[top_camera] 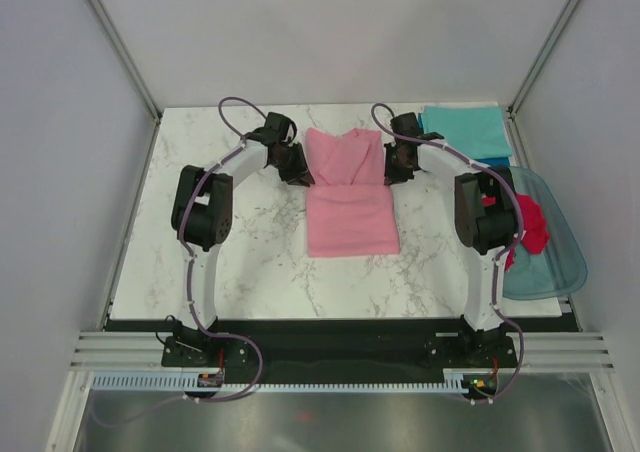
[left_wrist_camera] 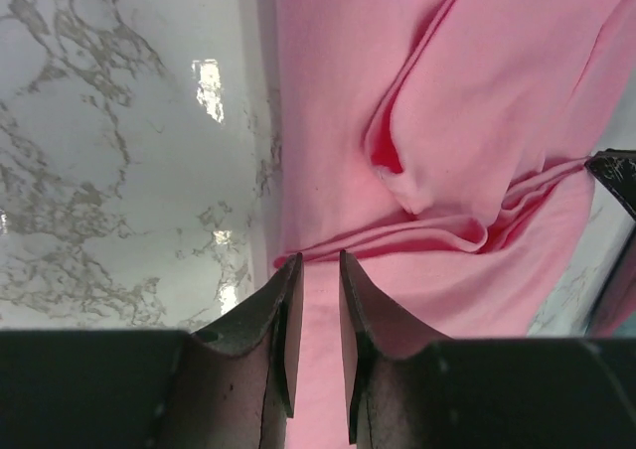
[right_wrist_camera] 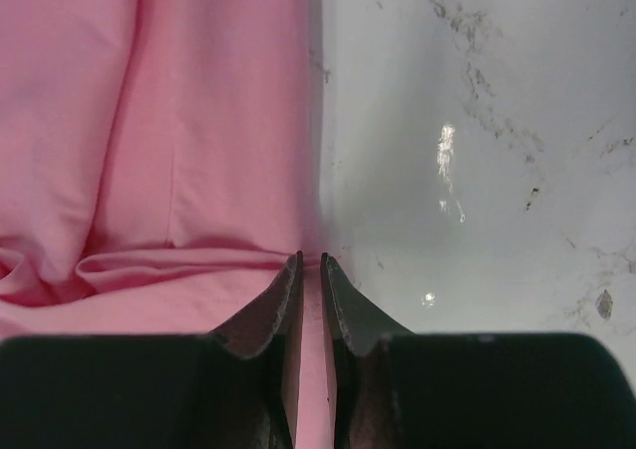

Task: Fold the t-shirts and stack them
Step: Fold the tshirt

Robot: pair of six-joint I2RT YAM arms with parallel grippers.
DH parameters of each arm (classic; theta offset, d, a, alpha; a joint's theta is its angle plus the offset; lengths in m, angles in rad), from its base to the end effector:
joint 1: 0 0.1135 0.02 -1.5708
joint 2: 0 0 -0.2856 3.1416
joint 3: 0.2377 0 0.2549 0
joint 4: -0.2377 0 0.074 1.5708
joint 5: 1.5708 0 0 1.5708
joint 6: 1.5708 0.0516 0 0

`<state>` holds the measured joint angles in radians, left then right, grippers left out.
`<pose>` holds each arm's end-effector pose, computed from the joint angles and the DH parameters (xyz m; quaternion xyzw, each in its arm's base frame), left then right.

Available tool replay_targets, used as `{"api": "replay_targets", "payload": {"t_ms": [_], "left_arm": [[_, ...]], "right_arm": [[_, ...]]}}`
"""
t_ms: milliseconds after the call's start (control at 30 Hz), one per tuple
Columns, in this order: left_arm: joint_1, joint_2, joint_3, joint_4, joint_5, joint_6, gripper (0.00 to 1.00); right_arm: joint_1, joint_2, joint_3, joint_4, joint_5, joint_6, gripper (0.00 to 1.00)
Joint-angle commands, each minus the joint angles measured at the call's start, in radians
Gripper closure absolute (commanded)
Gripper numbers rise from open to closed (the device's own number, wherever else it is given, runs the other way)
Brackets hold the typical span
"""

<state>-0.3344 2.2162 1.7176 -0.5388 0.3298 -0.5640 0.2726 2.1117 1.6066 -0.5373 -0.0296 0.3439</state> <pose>0.4673 -0.1801 0.1701 -0.0660 0.9503 -0.2555 0.1654 0.4582 0.1297 0.1825 0.0305 0.9647 0.0928 0.2445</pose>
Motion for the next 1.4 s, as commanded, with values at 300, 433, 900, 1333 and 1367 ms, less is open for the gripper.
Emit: {"api": "replay_targets", "payload": {"t_ms": [300,433,900,1333,1367], "left_arm": [[0.020,-0.147,0.040,-0.119,0.037,0.085,0.67],[0.015,-0.300,-0.118,-0.138,0.063,0.099,0.66],[-0.020,-0.722,-0.749,0.151,0.176,-0.031,0.56],[-0.133,-0.734,-0.970,0.341,0.094,-0.188,0.55],[-0.135,-0.724,-0.978,0.347,0.089,-0.195,0.55]], "right_arm": [[-0.019,-0.045,0.156,-0.110,0.103,0.010,0.71],[-0.026,-0.122,0.132,-0.208,0.125,0.082,0.61],[0.004,-0.659,-0.608,0.011,-0.093,0.359,0.39],[0.010,-0.858,-0.988,0.296,-0.121,0.584,0.37],[0.011,-0.863,-1.002,0.309,-0.109,0.599,0.37]]}}
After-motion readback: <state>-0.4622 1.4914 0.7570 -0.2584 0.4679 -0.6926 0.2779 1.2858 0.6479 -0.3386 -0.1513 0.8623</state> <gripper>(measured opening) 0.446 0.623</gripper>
